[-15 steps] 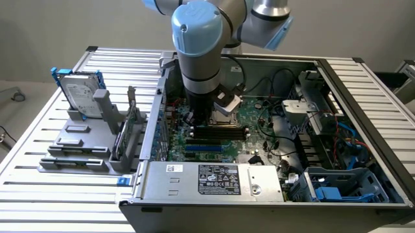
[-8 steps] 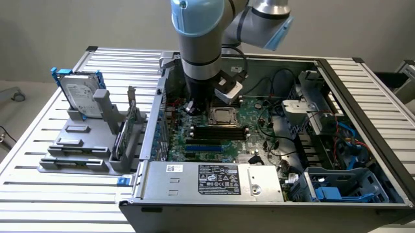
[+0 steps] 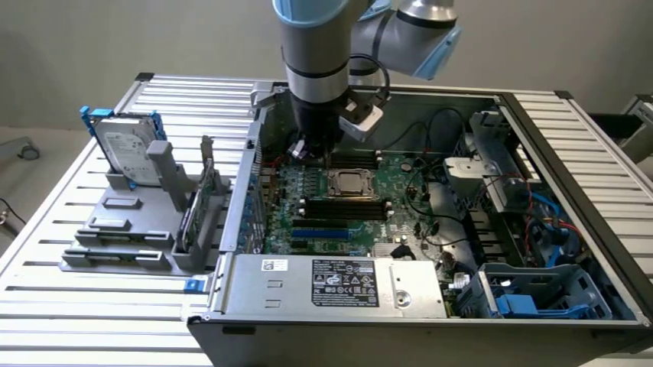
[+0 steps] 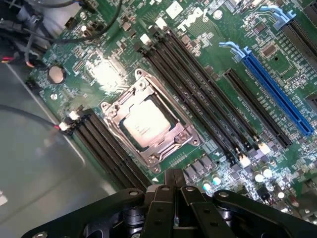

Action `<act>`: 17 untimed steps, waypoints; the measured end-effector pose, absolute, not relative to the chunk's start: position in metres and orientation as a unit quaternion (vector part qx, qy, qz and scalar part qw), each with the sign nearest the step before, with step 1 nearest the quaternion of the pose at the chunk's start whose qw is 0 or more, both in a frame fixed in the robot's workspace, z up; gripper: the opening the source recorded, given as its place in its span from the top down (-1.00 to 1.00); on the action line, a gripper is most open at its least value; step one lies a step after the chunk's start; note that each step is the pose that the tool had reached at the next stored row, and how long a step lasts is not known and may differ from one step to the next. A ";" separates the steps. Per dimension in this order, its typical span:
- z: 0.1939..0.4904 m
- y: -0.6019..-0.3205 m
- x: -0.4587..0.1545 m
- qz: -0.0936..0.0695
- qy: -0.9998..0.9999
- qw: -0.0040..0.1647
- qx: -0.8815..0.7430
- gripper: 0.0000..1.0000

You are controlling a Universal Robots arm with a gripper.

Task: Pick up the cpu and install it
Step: 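Install the first cpu locking lever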

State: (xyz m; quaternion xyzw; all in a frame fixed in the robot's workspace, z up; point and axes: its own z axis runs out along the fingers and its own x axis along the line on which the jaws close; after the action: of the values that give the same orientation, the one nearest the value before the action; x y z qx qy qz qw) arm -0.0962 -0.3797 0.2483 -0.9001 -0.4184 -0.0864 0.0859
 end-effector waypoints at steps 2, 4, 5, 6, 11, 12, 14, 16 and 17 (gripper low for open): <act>0.253 -0.378 -0.096 -0.085 -0.426 0.085 -0.897 0.79; 0.258 -0.377 -0.097 -0.083 -0.435 0.083 -0.893 0.79; 0.259 -0.377 -0.097 -0.081 -0.439 0.081 -0.891 0.79; 0.261 -0.377 -0.097 -0.080 -0.444 0.079 -0.889 0.79; 0.265 -0.376 -0.099 -0.069 -0.468 0.064 -0.879 0.79; 0.266 -0.376 -0.100 -0.066 -0.472 0.060 -0.877 0.79; 0.268 -0.376 -0.100 -0.062 -0.481 0.054 -0.873 0.79; 0.270 -0.376 -0.101 -0.058 -0.491 0.049 -0.868 0.79; 0.271 -0.376 -0.101 -0.057 -0.495 0.047 -0.866 0.79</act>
State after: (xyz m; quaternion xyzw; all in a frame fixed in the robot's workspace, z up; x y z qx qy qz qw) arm -0.1014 -0.3755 0.2712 -0.8658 -0.4950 -0.0567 0.0466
